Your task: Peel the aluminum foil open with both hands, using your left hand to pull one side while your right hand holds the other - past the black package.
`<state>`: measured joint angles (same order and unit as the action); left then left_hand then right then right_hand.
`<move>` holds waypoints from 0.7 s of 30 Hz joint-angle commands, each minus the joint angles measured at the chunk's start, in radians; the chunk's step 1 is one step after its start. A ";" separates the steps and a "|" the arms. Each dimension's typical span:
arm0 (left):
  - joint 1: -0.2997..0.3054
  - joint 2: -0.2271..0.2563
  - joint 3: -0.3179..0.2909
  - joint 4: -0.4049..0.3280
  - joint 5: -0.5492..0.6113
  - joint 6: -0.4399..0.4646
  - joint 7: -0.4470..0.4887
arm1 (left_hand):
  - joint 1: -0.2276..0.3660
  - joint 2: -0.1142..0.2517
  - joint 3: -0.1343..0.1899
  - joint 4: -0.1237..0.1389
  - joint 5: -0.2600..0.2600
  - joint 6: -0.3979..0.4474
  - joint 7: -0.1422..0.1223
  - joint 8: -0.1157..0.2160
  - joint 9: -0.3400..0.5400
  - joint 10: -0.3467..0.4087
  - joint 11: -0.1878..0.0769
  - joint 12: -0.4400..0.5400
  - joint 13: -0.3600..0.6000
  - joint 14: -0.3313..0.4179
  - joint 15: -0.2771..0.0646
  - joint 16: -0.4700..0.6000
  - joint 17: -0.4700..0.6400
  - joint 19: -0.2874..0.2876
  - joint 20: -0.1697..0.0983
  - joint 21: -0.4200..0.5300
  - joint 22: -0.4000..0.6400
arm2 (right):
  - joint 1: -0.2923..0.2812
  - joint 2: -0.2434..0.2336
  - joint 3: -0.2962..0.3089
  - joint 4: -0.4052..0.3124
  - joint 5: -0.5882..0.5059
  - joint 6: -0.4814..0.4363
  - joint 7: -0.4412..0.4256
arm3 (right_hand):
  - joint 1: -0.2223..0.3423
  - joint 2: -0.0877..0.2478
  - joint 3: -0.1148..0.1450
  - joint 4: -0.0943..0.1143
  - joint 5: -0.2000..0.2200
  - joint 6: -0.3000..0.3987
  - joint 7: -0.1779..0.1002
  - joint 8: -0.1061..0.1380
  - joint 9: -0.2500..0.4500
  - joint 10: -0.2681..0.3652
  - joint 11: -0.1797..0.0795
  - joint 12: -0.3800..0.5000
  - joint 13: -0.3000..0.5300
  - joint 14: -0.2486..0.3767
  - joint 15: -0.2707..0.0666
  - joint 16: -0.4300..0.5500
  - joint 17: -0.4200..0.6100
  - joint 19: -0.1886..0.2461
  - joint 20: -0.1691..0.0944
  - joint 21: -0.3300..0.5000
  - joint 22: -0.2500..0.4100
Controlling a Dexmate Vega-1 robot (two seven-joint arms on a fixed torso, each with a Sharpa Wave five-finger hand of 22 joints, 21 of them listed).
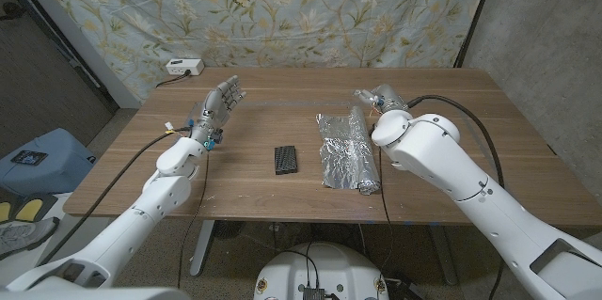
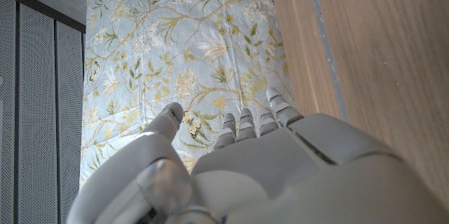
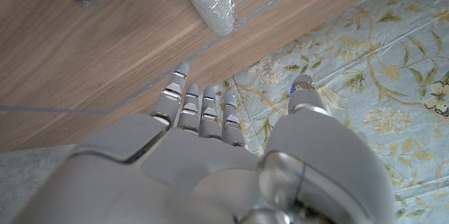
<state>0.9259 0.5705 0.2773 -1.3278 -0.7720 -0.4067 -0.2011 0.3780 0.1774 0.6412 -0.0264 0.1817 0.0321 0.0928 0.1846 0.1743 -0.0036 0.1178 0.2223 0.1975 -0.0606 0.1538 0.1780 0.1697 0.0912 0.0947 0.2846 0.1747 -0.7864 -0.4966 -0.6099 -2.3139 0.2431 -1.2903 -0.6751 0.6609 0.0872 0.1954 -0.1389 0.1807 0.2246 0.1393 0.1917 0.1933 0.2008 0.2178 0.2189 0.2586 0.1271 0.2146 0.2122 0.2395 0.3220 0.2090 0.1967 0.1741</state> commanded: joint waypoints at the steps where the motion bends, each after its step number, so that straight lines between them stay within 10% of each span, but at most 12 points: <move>1: 0.002 -0.022 0.001 0.035 0.010 -0.039 -0.006 | 0.009 -0.001 0.003 -0.006 0.005 0.007 0.003 0.003 0.006 0.002 0.010 0.000 0.004 -0.002 0.007 0.006 0.005 0.003 0.007 -0.004 0.003 | 0.042 0.044 -0.034 0.032 -0.008 -0.085 -0.014 | 0.016 0.009 -0.012 0.001 0.005 0.000 0.070 0.008 0.005 0.003 0.003 0.009 0.008 -0.006 0.002 0.007 0.008 -0.008 0.000 0.000 0.002; 8: 0.005 -0.022 -0.001 0.031 0.009 -0.043 -0.006 | 0.011 -0.001 0.002 -0.008 0.005 0.007 0.003 0.003 0.006 0.001 0.007 -0.001 0.004 -0.002 0.008 0.006 0.005 0.003 0.008 -0.006 0.003 | 0.065 0.042 -0.061 0.027 0.070 -0.106 -0.102 | 0.026 0.017 -0.024 0.000 0.005 0.010 0.071 0.009 0.005 0.013 0.003 0.012 0.024 0.003 0.002 0.009 0.013 -0.011 0.000 0.000 0.002; 15: 0.009 -0.018 -0.007 0.018 0.006 -0.036 0.007 | 0.012 0.000 0.001 -0.010 0.006 0.008 0.001 0.003 0.006 0.002 0.006 -0.001 0.004 -0.001 0.008 0.006 0.005 0.005 0.008 -0.007 0.003 | 0.151 -0.024 -0.095 0.052 0.492 -0.106 -0.442 | 0.025 0.018 -0.035 0.002 0.006 0.013 0.071 0.009 0.006 0.018 0.003 0.012 0.033 0.009 0.002 0.011 0.017 -0.014 0.001 0.001 0.003; 21: 0.011 -0.016 -0.013 0.012 0.006 -0.036 0.016 | 0.014 0.000 0.001 -0.012 0.006 0.008 0.001 0.003 0.006 0.001 0.006 -0.001 0.004 -0.001 0.009 0.006 0.005 0.005 0.009 -0.009 0.003 | 0.159 -0.036 -0.112 0.038 0.500 -0.106 -0.442 | 0.017 0.017 -0.051 0.005 0.008 0.010 0.071 0.009 0.006 0.021 0.003 0.013 0.046 0.011 0.003 0.010 0.021 -0.017 0.001 0.001 0.003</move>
<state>0.9324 0.5512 0.2736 -1.3040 -0.7637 -0.4418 -0.1987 0.3779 0.1774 0.6426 -0.0334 0.1817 0.0320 0.0928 0.1846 0.1744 -0.0036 0.1178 0.2223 0.1975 -0.0607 0.1536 0.1780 0.1696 0.0911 0.0946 0.2769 0.1747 -0.6808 -0.4947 -0.6824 -2.2785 0.4392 -1.3860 -0.9017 0.6794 0.1057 0.1528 -0.1351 0.1807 0.2285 0.1356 0.1965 0.1980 0.2137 0.2226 0.2266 0.2982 0.1346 0.2145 0.2191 0.2574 0.3061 0.2108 0.1967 0.1748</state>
